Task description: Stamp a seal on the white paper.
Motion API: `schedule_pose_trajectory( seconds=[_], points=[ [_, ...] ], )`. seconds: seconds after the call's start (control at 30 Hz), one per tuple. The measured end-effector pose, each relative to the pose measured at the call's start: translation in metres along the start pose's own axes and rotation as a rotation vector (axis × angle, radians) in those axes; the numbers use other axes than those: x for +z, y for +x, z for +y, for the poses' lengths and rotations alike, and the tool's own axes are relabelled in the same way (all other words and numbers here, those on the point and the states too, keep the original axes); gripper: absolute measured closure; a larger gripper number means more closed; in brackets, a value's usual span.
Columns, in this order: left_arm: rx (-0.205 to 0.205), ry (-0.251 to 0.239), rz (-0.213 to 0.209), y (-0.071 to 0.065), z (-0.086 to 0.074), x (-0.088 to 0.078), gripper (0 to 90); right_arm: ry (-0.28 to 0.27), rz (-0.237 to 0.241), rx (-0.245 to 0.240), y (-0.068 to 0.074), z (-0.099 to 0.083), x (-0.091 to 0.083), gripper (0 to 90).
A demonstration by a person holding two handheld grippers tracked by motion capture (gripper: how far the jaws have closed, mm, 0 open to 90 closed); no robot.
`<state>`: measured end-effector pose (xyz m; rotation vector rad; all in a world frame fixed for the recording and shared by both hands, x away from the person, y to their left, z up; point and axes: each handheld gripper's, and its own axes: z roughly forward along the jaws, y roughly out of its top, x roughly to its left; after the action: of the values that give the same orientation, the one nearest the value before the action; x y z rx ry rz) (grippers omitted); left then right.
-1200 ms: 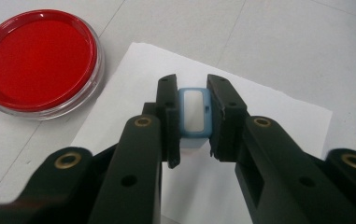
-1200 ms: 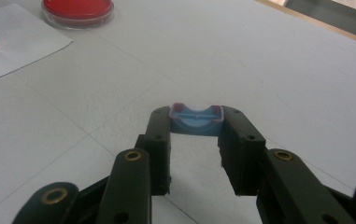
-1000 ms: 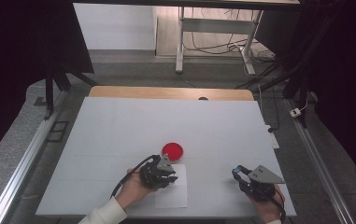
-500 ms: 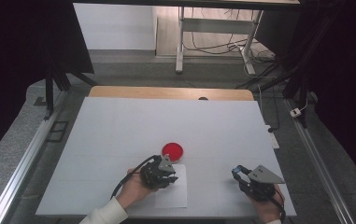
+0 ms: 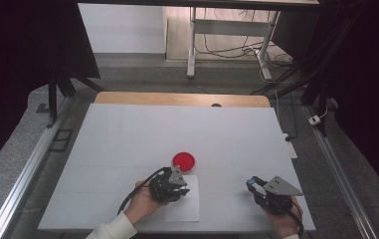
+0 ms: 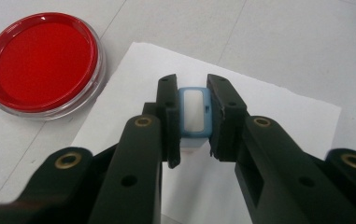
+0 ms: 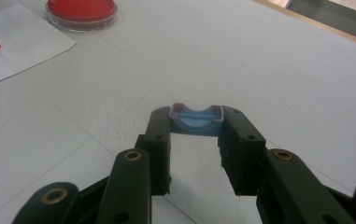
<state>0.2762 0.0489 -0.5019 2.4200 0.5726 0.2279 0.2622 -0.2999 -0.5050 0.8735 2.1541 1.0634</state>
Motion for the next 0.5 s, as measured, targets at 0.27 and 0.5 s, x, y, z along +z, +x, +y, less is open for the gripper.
schedule_pose_trajectory(
  seconds=[0.27, 0.5],
  points=[
    [-0.001, 0.005, -0.008, 0.0014, 0.0009, -0.0003, 76.4, -0.005, 0.007, 0.004, -0.0011, -0.0002, -0.0002, 64.5],
    [-0.009, 0.006, -0.009, 0.0015, 0.0011, -0.0004, 76.3, -0.012, 0.006, 0.001, -0.0001, 0.0007, -0.0009, 64.5]
  ],
)
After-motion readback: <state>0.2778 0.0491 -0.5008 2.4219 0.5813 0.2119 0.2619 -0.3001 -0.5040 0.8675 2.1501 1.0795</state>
